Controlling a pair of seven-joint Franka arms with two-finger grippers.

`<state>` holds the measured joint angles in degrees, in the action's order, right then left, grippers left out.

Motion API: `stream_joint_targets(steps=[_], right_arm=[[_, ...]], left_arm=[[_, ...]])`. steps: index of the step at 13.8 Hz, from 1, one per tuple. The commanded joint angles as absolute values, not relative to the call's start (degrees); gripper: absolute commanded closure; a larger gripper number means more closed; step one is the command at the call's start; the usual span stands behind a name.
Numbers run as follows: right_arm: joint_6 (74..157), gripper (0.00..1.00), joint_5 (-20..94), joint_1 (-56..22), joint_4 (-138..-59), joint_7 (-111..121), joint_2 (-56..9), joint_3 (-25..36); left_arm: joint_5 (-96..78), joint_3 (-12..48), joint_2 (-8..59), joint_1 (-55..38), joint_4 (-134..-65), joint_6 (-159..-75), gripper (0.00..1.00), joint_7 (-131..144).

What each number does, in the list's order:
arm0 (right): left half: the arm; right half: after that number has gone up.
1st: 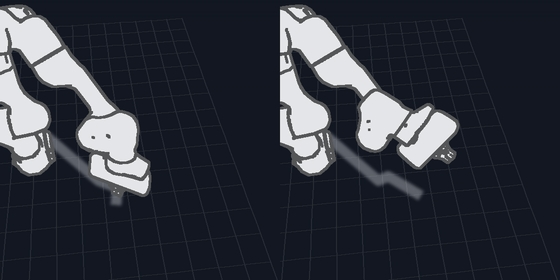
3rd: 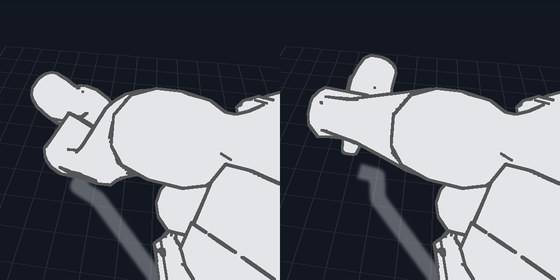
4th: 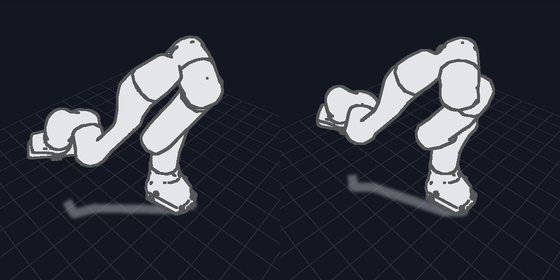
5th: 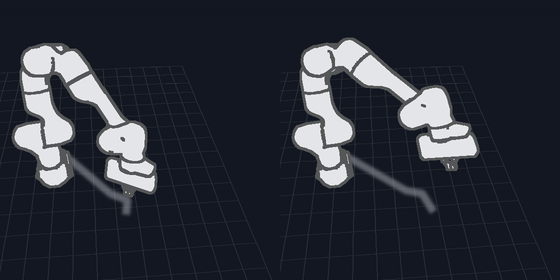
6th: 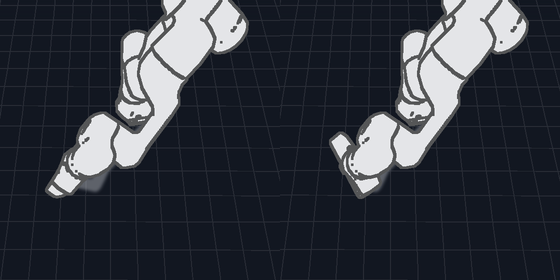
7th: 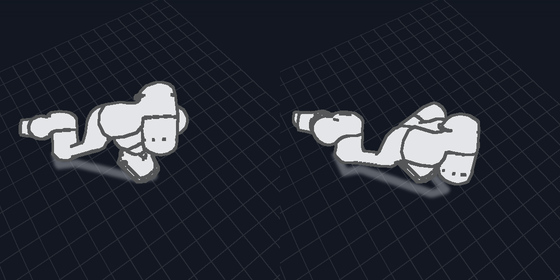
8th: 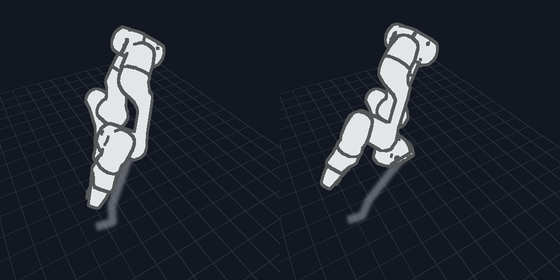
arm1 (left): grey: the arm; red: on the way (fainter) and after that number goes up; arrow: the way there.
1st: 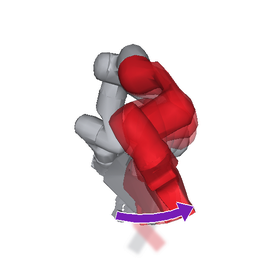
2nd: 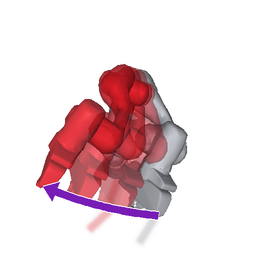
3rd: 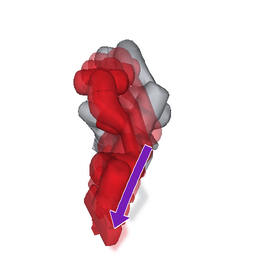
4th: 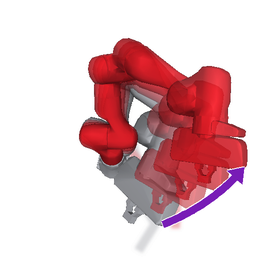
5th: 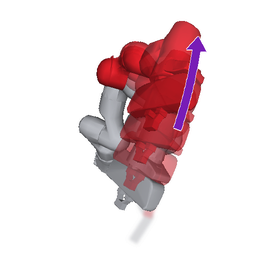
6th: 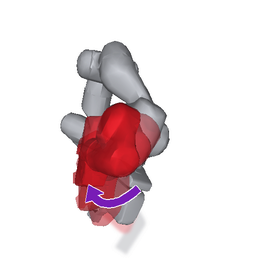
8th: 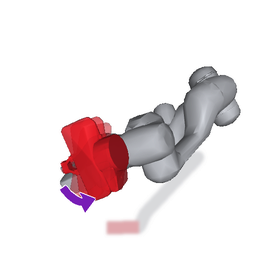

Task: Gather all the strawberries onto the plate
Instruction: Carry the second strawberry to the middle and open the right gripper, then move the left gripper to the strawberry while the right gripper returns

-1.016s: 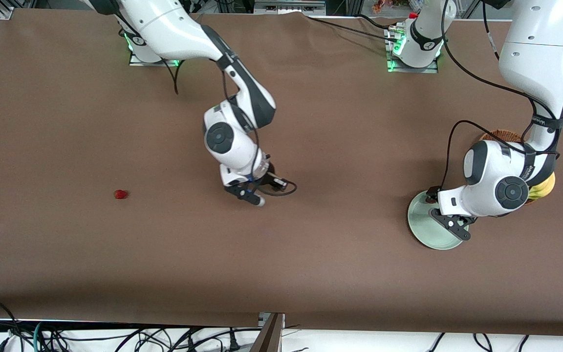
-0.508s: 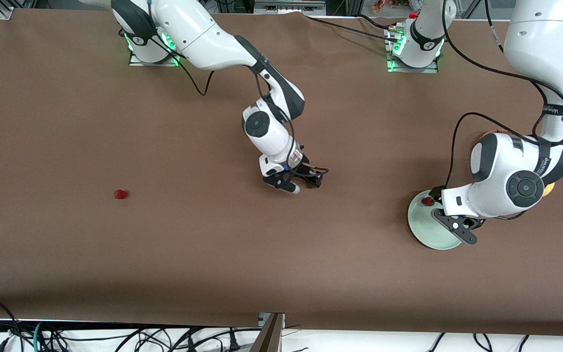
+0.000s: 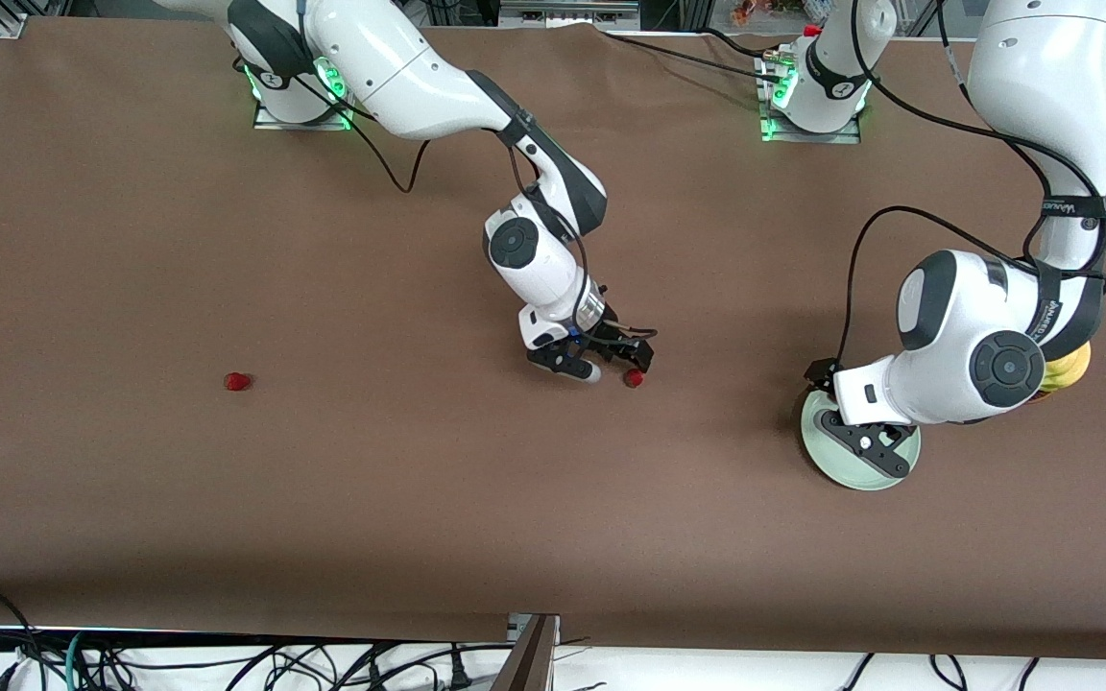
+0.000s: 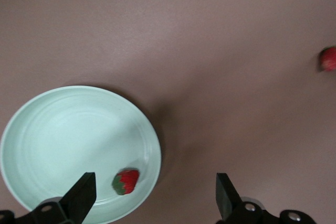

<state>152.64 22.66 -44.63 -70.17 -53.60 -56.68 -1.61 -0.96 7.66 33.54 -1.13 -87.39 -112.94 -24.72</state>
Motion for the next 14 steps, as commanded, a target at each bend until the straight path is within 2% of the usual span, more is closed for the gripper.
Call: stream_joint_targets(steps=[1,4,5,8,10,14], right_arm=[[138.4,0.00,22.8,-38.6,-69.5,-45.4,-50.4,-1.8],[122.3,0.00,22.5,-32.4,-70.1,-32.7,-45.5,-1.3],[118.1,0.00,22.3,-30.9,-70.5,-31.0,-44.4,0.7],[105.9,0.00,22.1,-30.0,-70.6,-20.8,-42.4,10.1],[96.8,0.00,22.1,-29.9,-71.3,-14.8,-42.4,17.1],[95.1,0.00,16.1,-29.9,-76.5,-0.3,-42.5,24.7]], left_arm=[[-3.1,7.7,33.6,-2.0,-87.4,-112.0,0.00,-21.2],[-3.1,8.9,33.7,-4.6,-87.6,-111.5,0.00,-13.1],[-3.1,8.9,33.7,-6.0,-87.7,-111.5,0.00,-10.1],[-3.1,8.9,34.8,-9.6,-87.6,-113.0,0.00,-3.5],[-3.0,8.8,36.3,-12.3,-87.8,-116.9,0.00,-0.7],[-2.2,8.8,37.7,-16.3,-92.8,-128.5,0.00,6.7]])
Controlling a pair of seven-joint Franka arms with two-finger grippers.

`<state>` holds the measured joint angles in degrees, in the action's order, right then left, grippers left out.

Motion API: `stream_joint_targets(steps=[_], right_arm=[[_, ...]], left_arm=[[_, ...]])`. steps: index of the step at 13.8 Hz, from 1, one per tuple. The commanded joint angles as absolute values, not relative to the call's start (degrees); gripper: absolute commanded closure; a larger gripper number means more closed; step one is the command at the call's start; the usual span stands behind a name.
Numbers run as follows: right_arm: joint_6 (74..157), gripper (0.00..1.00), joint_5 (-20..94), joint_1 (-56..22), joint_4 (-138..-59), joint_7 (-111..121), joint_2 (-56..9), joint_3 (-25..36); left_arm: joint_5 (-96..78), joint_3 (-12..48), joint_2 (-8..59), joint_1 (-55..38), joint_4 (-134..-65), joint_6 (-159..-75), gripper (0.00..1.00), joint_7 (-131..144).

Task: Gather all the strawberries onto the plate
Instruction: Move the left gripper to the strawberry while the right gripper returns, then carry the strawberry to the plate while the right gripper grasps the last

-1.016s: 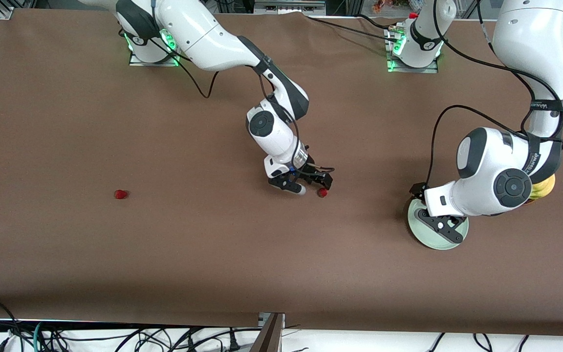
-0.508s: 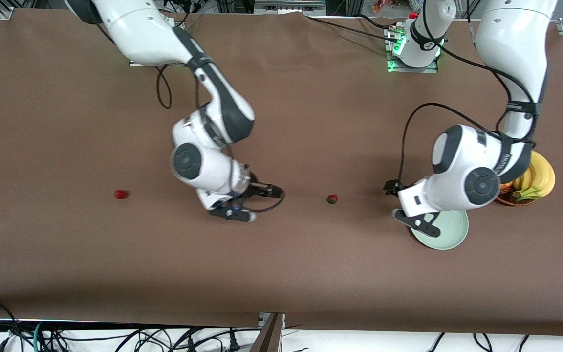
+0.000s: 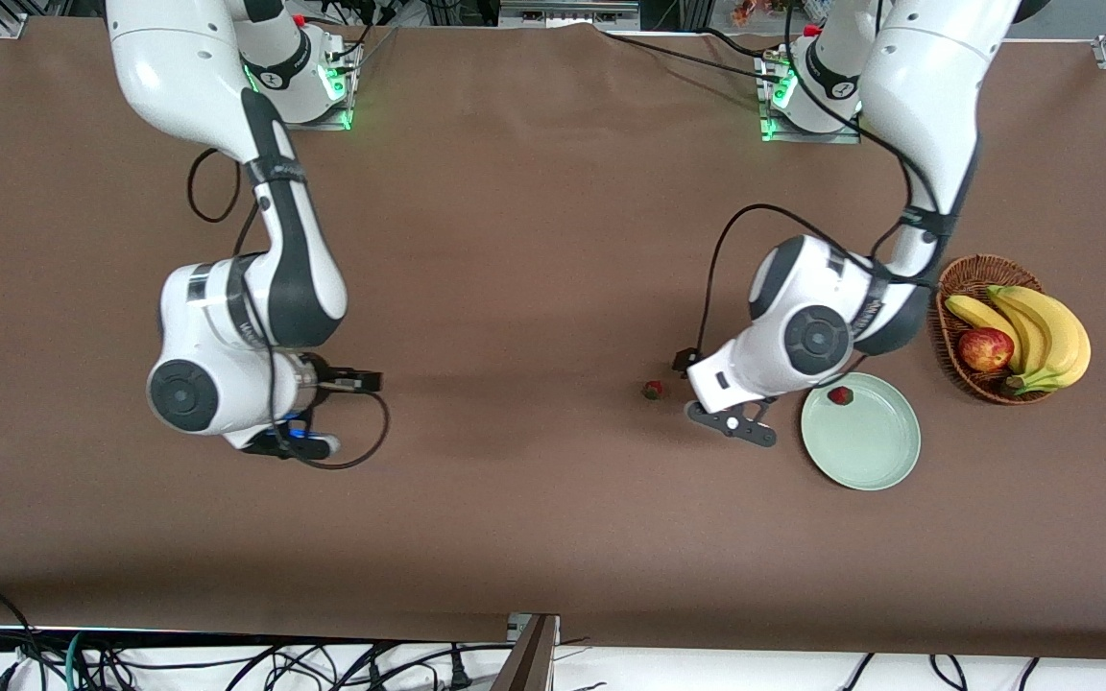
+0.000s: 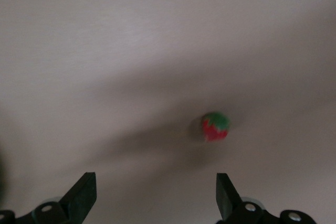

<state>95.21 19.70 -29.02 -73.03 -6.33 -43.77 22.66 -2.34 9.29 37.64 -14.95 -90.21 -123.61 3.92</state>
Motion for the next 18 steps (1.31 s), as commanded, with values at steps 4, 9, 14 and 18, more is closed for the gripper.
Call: stream_joint_targets(steps=[4,9,14,18], right_arm=[[101.4,0.00,12.3,-26.6,-83.7,7.4,-42.8,26.0],[110.9,0.00,12.9,-22.9,-90.6,16.7,-42.8,26.1],[114.9,0.00,13.1,-21.7,-92.5,17.4,-43.0,26.0],[117.9,0.10,14.0,-21.7,-94.2,17.5,-42.9,25.8]], left_arm=[[-2.0,8.6,40.3,-19.9,-93.3,-134.1,0.00,12.5],[-1.9,8.4,42.4,-20.8,-93.7,-138.5,0.00,13.5],[-1.9,8.3,43.1,-20.9,-94.4,-140.4,0.29,13.5],[-1.9,8.2,43.1,-20.7,-94.4,-140.4,0.79,13.4]])
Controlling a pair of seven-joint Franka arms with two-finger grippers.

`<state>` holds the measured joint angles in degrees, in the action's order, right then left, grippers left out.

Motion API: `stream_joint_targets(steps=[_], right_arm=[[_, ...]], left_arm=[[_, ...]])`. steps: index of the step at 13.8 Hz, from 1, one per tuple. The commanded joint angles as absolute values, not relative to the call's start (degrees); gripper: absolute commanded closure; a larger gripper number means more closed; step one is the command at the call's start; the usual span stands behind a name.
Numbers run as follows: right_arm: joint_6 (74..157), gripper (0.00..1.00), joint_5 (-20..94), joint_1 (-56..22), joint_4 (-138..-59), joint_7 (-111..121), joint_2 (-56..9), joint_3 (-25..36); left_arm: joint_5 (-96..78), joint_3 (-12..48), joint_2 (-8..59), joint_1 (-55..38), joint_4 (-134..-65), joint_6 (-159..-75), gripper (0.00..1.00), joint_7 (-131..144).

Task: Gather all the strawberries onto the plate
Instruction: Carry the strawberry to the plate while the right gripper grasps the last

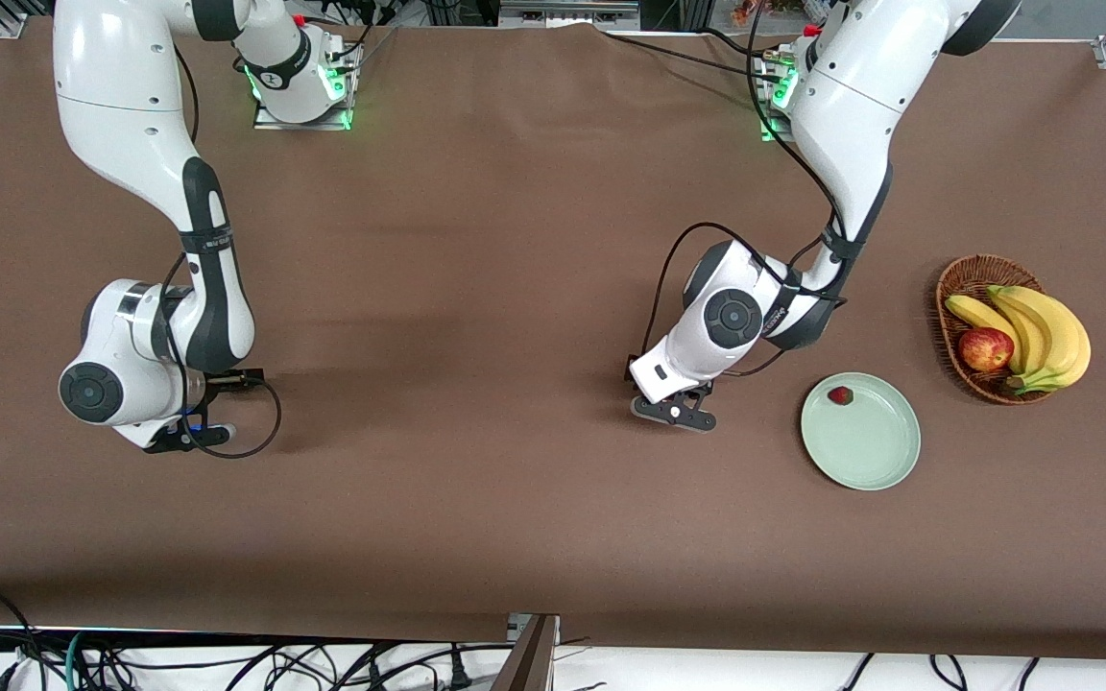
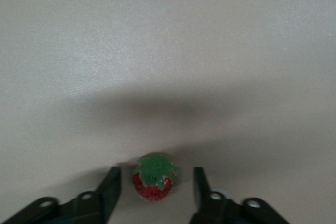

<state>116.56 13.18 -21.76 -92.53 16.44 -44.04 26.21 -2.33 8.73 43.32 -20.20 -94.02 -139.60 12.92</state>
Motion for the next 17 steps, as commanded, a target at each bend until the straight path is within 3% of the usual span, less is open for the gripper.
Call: stream_joint_targets(steps=[1,3,5,9,13,15,17], right_arm=[[117.9,0.13,14.6,-21.7,-94.3,17.5,-43.0,25.8],[118.4,0.19,14.8,-21.7,-94.7,17.5,-43.0,25.8],[118.9,0.27,14.9,-21.7,-95.2,17.7,-43.0,25.8],[119.0,0.29,15.6,-21.6,-95.3,18.4,-43.1,25.8],[119.1,0.69,15.6,-21.6,-95.5,18.4,-43.1,25.8],[118.7,0.79,15.7,-21.6,-95.3,18.4,-43.0,25.8],[117.4,0.79,15.8,-22.6,-94.8,17.5,-41.7,25.4]], left_arm=[[-1.9,8.2,43.2,-20.7,-94.4,-140.4,0.84,13.4],[-1.9,8.2,42.9,-20.2,-94.4,-140.3,0.92,13.0],[-1.9,8.1,41.3,-19.2,-94.3,-139.3,0.93,13.0],[-1.9,8.2,36.1,-12.2,-93.2,-130.4,0.94,2.8],[-1.9,7.5,34.8,-3.3,-92.5,-124.5,0.94,-21.8],[-1.9,7.5,35.4,1.4,-92.5,-124.5,0.93,-33.8],[-2.0,7.6,37.7,4.8,-92.5,-125.2,0.93,-41.5]])
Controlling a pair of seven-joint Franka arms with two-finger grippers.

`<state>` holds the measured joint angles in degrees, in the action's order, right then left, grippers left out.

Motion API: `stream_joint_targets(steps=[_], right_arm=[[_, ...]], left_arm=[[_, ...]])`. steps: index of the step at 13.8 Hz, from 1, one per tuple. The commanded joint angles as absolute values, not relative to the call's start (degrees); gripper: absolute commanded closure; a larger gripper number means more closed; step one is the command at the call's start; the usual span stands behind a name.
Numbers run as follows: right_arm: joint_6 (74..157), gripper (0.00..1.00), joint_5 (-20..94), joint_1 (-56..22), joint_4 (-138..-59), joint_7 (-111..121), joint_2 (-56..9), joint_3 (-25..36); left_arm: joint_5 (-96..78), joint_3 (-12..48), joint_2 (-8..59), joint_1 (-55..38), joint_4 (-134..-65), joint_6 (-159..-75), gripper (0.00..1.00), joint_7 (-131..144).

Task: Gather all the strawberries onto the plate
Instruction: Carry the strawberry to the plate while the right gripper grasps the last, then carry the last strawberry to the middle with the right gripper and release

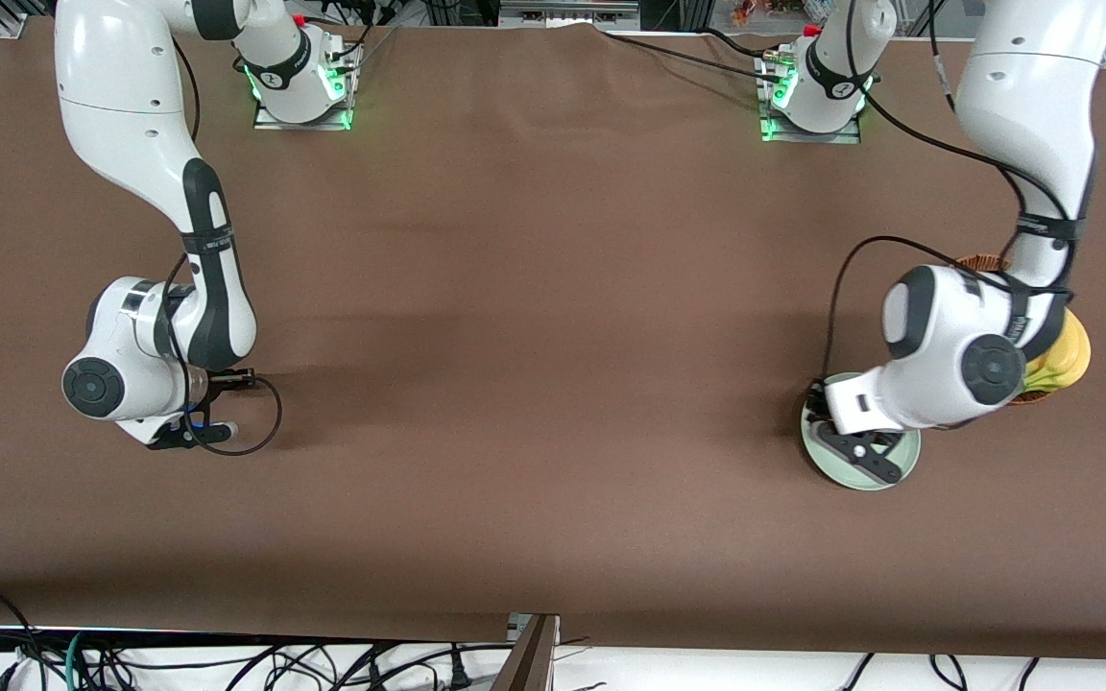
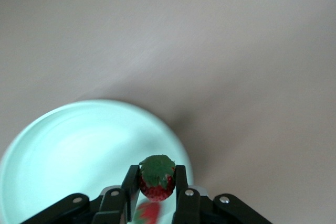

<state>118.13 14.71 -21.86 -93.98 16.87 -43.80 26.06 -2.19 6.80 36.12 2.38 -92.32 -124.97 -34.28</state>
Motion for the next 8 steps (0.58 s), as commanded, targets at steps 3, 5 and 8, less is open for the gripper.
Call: stream_joint_targets(steps=[3,5,8], right_arm=[[114.6,0.79,21.5,-26.2,-94.7,9.6,-39.1,22.6],[115.2,0.79,23.2,-32.5,-93.8,-1.6,-39.1,22.6],[116.7,0.79,29.9,-39.9,-89.3,-21.4,-40.2,22.5]], left_arm=[[-2.4,7.6,38.4,5.1,-92.5,-125.7,0.86,-42.6],[-2.4,7.6,38.4,5.1,-92.5,-125.7,0.78,-42.6],[-2.4,7.6,38.4,4.9,-92.5,-125.7,0.47,-42.6]])
